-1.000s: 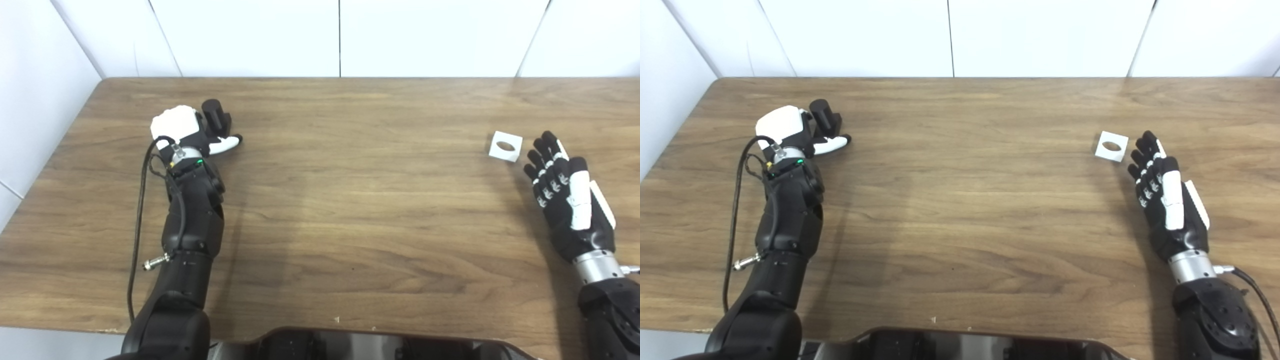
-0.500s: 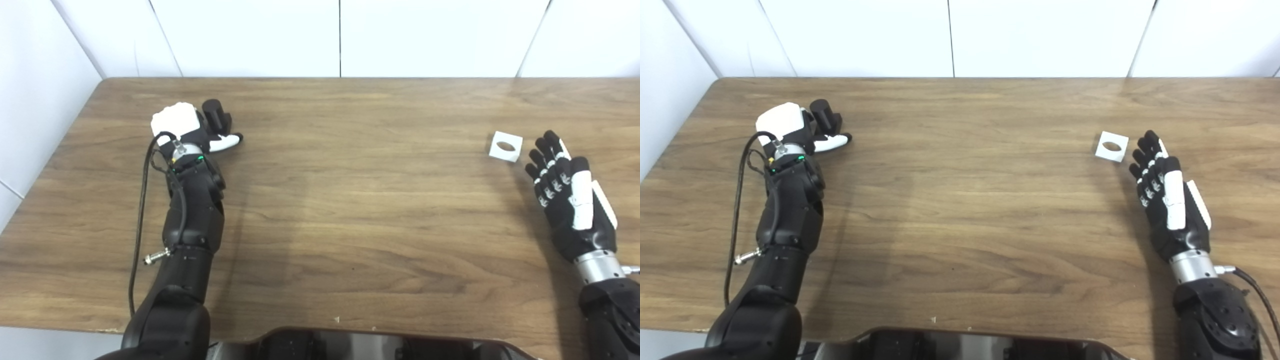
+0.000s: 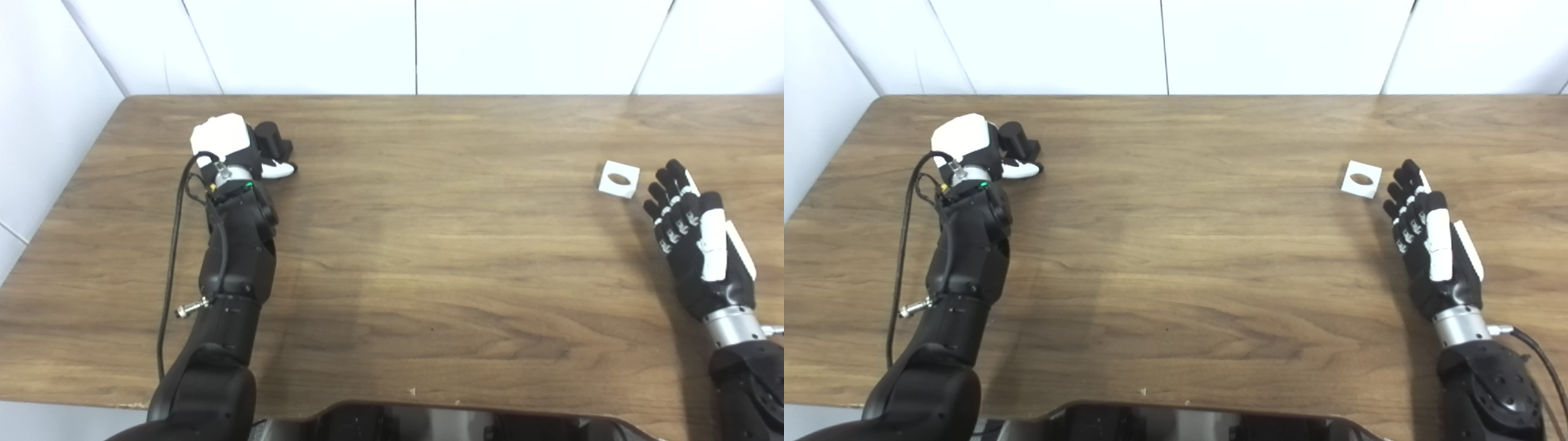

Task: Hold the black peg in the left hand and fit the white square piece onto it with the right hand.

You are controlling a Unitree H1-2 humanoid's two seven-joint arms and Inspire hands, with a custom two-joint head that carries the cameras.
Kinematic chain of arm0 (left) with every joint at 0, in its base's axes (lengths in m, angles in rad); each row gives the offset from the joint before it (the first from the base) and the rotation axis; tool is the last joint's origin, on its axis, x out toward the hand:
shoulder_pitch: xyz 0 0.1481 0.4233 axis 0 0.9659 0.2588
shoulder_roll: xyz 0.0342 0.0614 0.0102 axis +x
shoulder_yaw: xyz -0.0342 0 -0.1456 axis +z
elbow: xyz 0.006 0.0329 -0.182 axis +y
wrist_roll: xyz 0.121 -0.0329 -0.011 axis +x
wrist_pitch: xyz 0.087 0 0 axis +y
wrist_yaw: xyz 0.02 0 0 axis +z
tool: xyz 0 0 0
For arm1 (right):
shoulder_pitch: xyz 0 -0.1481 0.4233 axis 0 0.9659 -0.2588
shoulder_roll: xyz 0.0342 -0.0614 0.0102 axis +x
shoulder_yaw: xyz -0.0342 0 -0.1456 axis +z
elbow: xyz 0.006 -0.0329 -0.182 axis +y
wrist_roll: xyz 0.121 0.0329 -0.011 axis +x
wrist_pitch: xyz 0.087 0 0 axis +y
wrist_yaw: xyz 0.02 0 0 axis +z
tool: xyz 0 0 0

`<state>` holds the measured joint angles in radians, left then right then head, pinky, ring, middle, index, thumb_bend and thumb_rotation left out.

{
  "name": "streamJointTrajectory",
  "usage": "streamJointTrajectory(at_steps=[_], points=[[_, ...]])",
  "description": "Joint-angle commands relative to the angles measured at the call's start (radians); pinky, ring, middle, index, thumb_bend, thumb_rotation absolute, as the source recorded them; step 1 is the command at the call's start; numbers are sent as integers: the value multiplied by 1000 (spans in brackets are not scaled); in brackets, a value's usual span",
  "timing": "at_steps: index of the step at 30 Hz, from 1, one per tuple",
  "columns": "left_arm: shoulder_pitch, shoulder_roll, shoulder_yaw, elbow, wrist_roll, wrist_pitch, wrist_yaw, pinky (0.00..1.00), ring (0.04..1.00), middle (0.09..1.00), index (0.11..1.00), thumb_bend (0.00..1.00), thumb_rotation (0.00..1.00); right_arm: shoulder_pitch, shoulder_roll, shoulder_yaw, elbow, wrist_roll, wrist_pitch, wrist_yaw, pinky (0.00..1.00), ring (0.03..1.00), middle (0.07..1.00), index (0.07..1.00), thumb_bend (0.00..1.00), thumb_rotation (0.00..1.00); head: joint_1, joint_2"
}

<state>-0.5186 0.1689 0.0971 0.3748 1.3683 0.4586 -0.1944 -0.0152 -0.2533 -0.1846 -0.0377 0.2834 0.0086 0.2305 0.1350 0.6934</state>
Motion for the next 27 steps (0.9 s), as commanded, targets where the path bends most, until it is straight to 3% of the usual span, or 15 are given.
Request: streamJointTrajectory(at_steps=[1, 11, 15, 17, 27], points=[[-16, 32, -6, -21, -13, 11, 14, 1000, 1000, 949, 579, 680, 278, 26, 3, -5, 29, 7, -34, 3, 1000, 1000, 1000, 1000, 569, 981, 0, -1], [14, 48, -43, -52, -72, 11, 28, 1000, 1000, 943, 621, 674, 253, 23, 0, -5, 28, 7, -33, 5, 1000, 1000, 1000, 1000, 575, 987, -1, -4], [42, 60, -69, -90, -153, 8, 43, 1000, 1000, 944, 576, 666, 226, 23, -1, -4, 25, 4, -29, 3, 1000, 1000, 1000, 1000, 589, 996, -6, -5], [56, 69, -84, -110, -195, 6, 44, 1000, 1000, 936, 499, 534, 96, 24, 0, -4, 22, 1, -27, -1, 1000, 1000, 1000, 1000, 589, 1000, -7, -6], [121, 119, -160, -220, -336, 5, 13, 1000, 1000, 922, 491, 515, 74, 22, 0, -3, 14, 2, -14, -4, 1000, 1000, 1000, 1000, 605, 1000, -13, -8]])
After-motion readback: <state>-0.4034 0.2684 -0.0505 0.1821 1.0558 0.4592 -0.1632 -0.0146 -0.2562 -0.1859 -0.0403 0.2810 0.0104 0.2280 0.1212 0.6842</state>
